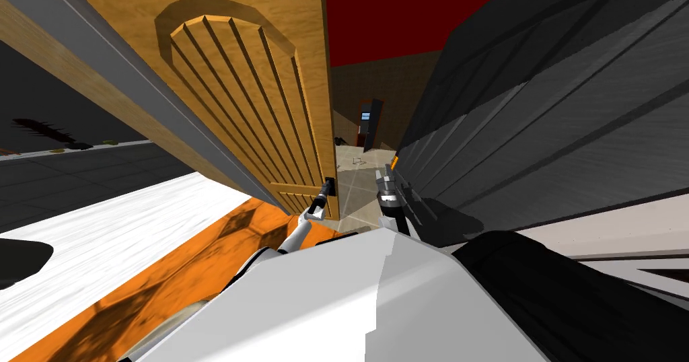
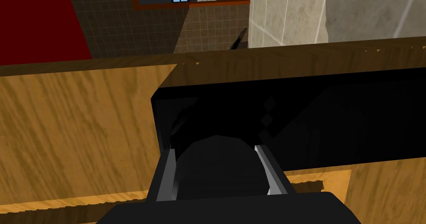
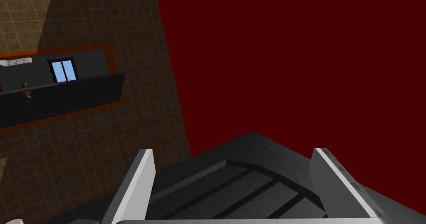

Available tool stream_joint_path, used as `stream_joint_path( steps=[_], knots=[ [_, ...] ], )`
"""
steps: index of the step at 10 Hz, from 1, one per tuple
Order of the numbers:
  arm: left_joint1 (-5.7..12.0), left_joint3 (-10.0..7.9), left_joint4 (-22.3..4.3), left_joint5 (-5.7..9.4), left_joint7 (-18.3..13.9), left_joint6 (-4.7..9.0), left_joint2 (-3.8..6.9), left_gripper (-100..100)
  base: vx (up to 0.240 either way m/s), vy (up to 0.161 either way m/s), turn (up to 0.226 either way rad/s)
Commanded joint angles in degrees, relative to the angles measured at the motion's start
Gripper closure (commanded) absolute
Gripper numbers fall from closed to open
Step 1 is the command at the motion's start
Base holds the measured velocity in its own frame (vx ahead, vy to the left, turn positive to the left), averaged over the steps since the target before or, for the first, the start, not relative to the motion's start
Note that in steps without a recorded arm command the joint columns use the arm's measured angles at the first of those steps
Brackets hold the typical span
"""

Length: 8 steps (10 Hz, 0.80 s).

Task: Push the door open

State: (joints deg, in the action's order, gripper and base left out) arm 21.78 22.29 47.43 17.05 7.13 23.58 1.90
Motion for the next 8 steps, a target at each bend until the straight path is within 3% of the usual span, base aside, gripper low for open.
stream_joint_path(
  steps=[1,2,6,7,8],
  knots=[
    [-0.48,-2.0,1.04,0.3,0.33,-0.33,1.55,100,0.161,-0.156,0.091],
    [-0.48,-2.0,1.04,0.3,0.33,-0.33,1.55,100,0.134,-0.124,0.044],
    [-0.17,-5.02,0.4,0.67,1.05,-0.17,2.13,100,0.106,-0.119,0.088],
    [-0.65,-4.04,0.99,0.69,0.73,-0.2,2.08,-100,-0.065,-0.087,0.077],
    [-0.65,-4.04,0.99,0.69,0.73,-0.2,2.08,-100,-0.145,-0.011,-0.008]
  ],
)
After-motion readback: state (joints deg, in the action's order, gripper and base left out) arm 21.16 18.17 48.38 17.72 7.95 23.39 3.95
